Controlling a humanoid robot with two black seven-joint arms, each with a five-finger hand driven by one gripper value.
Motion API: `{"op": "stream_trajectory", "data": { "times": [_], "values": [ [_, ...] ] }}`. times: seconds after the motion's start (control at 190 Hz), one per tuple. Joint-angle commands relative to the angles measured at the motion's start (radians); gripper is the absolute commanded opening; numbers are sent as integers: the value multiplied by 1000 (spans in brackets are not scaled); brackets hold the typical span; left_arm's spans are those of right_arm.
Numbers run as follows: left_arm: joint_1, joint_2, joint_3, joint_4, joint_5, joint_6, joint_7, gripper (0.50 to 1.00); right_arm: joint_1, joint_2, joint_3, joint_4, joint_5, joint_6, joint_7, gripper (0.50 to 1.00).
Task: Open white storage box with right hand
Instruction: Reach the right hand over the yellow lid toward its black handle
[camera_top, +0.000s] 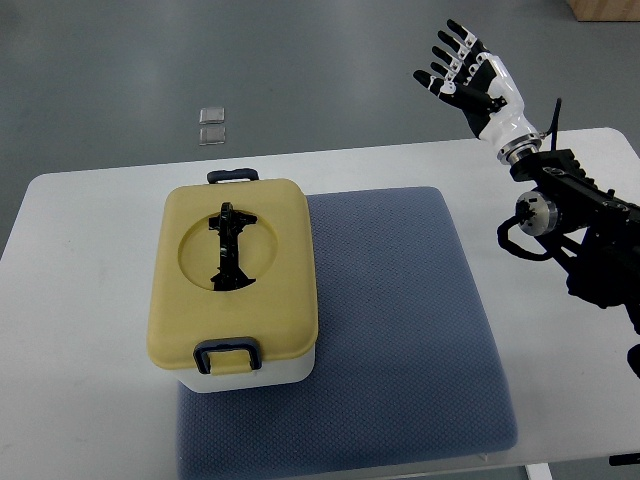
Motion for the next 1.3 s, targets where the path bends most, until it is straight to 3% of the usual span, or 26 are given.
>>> {"op": "stream_trajectory", "data": {
  "times": [0.0, 0.226, 0.526, 0.857, 1.294],
  "values": [
    [0, 0, 0, 0, 0, 0, 1, 1000, 55, -33, -12, 40, -169, 18, 5, 930],
    [0, 0, 0, 0, -1, 0, 1, 1000, 221, -92, -73, 175, -527, 154, 10, 928],
    [0, 0, 0, 0, 0, 0, -1, 1000, 461, -76, -271, 310, -901, 294, 22, 926],
    [0, 0, 0, 0, -1, 0, -1, 1000, 701, 41, -467, 369, -1062, 325, 22, 921],
    [0, 0, 0, 0, 0, 0, -1, 1000, 705, 127, -550, 373, -1219, 319, 22, 909]
  ]
}}
